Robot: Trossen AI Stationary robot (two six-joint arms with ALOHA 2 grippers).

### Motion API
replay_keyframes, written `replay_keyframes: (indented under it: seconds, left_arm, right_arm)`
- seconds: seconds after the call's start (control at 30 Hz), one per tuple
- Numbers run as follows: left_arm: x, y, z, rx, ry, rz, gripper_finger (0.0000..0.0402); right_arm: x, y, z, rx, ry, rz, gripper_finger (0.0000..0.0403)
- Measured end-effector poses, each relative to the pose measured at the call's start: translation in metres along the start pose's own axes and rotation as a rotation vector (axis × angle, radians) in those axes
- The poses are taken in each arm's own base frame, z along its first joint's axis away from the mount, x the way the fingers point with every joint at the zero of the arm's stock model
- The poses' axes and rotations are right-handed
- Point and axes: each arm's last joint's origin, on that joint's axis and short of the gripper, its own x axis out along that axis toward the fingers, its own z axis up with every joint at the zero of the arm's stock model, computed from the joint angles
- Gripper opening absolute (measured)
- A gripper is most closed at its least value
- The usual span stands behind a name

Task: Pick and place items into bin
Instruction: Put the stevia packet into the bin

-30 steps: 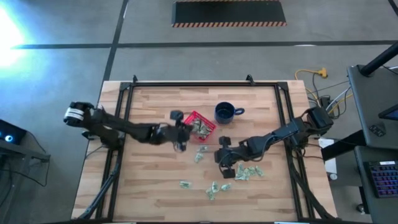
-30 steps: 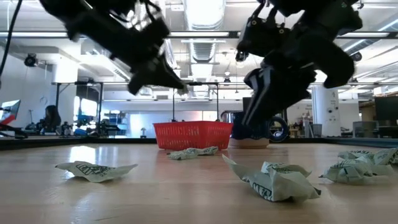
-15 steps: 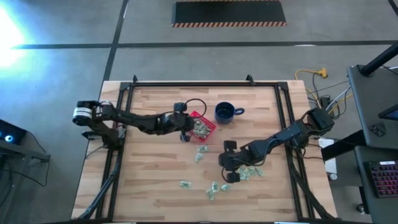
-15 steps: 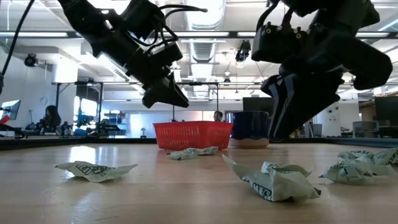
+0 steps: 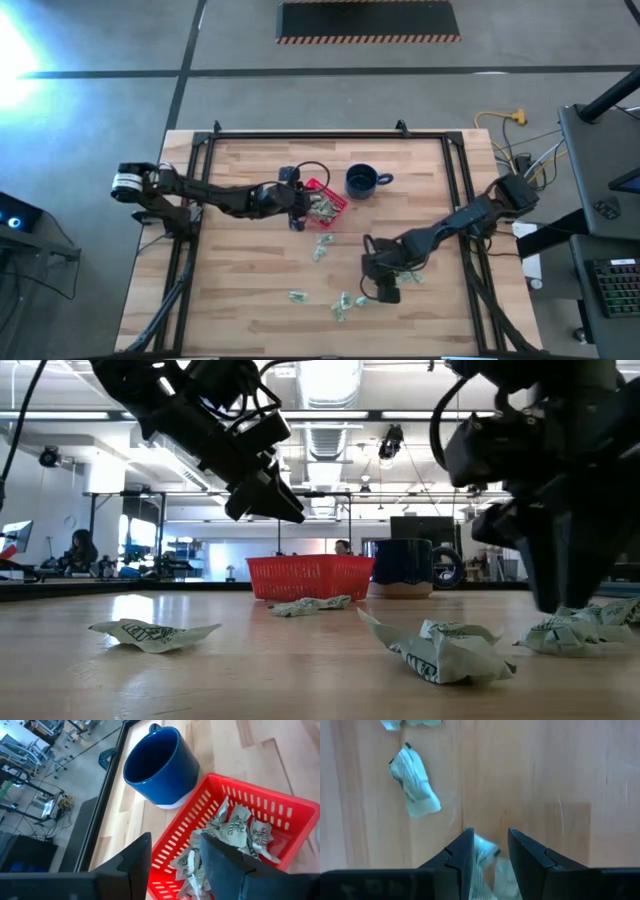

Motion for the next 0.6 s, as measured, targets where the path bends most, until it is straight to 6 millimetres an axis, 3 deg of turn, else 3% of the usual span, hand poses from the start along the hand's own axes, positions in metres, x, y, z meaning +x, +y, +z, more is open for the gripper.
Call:
replay_keyframes:
  seconds: [0.33, 0.6]
  left_arm:
    - [0.000, -0.001, -0.002, -0.017, 0.014, -0.008, 0.0151]
    - [-0.001, -0.003, -0.003, -0.042, 0.022, -0.015, 0.0151]
  right_arm:
    - [-0.024, 0.014, -0.011, 0.030, -0.012, 0.006, 0.0108]
    - [-0.015, 0.026, -0.021, -0.027, -0.025, -0.071, 0.0102]
